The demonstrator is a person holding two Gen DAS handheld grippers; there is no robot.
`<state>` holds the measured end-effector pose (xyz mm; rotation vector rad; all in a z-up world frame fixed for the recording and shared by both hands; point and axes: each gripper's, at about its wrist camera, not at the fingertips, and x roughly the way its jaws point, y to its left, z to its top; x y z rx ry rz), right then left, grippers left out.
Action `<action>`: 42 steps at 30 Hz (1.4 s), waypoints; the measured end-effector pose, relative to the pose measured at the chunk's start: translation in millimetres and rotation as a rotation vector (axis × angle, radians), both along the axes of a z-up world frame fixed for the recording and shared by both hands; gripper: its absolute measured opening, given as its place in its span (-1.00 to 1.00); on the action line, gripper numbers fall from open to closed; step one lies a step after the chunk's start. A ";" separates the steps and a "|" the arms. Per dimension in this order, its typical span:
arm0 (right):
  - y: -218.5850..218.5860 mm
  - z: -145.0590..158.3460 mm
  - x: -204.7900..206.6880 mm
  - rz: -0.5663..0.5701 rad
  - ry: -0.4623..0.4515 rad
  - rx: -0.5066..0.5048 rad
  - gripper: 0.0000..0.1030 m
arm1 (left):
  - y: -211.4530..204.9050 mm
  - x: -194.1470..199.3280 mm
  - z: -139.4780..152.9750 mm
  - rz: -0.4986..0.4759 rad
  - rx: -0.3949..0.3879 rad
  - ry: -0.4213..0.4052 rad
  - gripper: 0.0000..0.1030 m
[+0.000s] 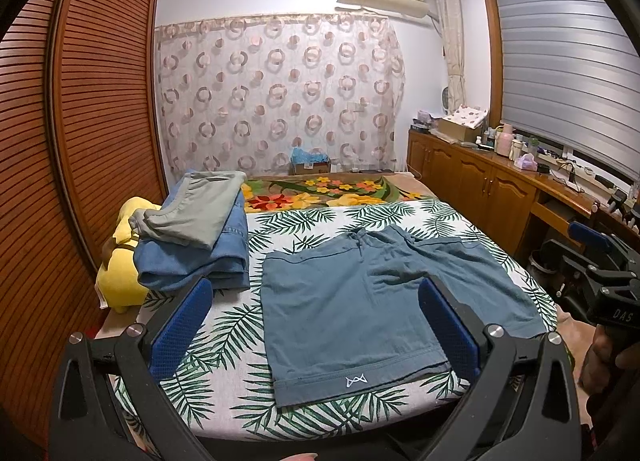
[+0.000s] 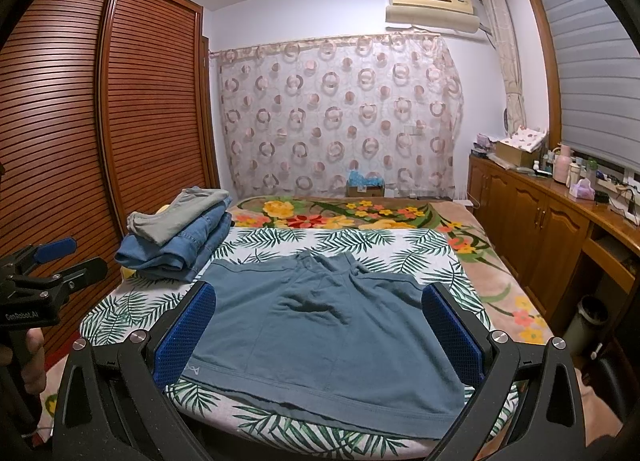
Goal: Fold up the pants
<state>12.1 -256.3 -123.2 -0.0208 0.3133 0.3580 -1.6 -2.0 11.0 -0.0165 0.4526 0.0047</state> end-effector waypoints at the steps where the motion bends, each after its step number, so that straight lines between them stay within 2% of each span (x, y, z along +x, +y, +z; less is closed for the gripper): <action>1: 0.0 0.1 0.1 -0.001 -0.001 0.000 1.00 | 0.0 0.6 1.0 0.000 0.000 0.000 1.00; 20: -0.7 0.5 -0.7 0.006 -0.004 0.003 1.00 | -1.1 -1.0 -0.7 0.000 0.001 -0.002 1.00; 26: -2.5 -4.5 3.0 0.000 0.013 0.000 1.00 | -2.2 2.4 2.2 -0.005 -0.003 0.033 1.00; 32: -1.7 -7.5 10.2 -0.003 0.028 -0.012 1.00 | 1.7 12.8 -5.4 -0.008 -0.025 0.059 1.00; 42: -4.8 -19.2 28.9 -0.002 0.077 -0.036 1.00 | 6.9 26.3 -46.8 -0.017 -0.034 0.118 1.00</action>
